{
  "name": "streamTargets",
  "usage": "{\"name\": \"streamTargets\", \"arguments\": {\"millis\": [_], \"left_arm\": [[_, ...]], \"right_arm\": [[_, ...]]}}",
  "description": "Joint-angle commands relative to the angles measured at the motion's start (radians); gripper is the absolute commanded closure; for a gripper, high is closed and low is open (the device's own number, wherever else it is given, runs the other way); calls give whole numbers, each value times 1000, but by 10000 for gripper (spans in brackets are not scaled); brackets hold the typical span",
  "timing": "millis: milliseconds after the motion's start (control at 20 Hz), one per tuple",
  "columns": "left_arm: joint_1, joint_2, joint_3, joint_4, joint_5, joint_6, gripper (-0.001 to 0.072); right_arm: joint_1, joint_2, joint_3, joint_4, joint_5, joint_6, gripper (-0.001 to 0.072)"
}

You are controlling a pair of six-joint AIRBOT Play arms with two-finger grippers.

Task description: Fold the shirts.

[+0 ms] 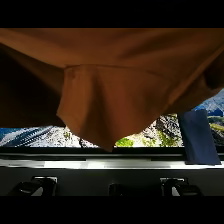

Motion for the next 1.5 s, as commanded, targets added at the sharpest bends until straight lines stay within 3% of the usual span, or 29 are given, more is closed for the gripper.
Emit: {"name": "streamTargets", "arguments": {"millis": [0, 100, 150, 250, 450, 550, 700, 750, 800, 850, 900, 1000, 1050, 1150, 1300, 1450], "left_arm": [[-5, -112, -51, 74, -119, 22, 686], [-5, -224, -139, 74, -111, 82, 686], [-5, -288, -177, 74, -87, 105, 686], [-3, -455, -204, 74, -12, 111, 686], [4, -709, -202, 67, 138, 87, 686], [2, -787, -203, 10, 136, 87, 685], [2, -849, -203, -105, 117, 87, 683], [3, -851, -203, -124, 110, 87, 674], [8, -849, -191, -122, 80, 87, 550], [26, -850, -156, -122, 2, 88, 273], [53, -850, -117, -114, -97, 88, 143], [137, -846, -60, -69, -330, 100, 195], [187, -841, -64, -49, -449, 99, 280], [275, -826, -137, -48, -605, 88, 293], [365, -713, -436, -48, -581, 108, 286], [429, -587, -772, -75, -438, 146, 286]], "right_arm": [[-1, -108, -13, -125, 406, 26, 672], [-1, -238, -68, -140, 513, 26, 672], [-1, -309, -102, -131, 479, 25, 672], [-1, -452, -149, -110, 303, 56, 672], [-1, -715, -151, -15, -53, 229, 671], [-1, -816, -151, 62, -101, 285, 671], [-1, -921, -151, 183, -91, 285, 671], [-1, -930, -150, 205, -90, 285, 669], [-3, -927, -146, 208, -91, 283, 588], [-13, -916, -127, 200, -69, 259, 346], [-32, -903, -97, 198, -20, 210, 186], [-108, -877, -43, 168, 113, 140, 176], [-163, -869, -27, 152, 193, 141, 181], [-271, -870, -25, 145, 362, 121, 183], [-366, -879, -26, 84, 560, 63, 182], [-375, -881, -26, 37, 601, 29, 182]]}}
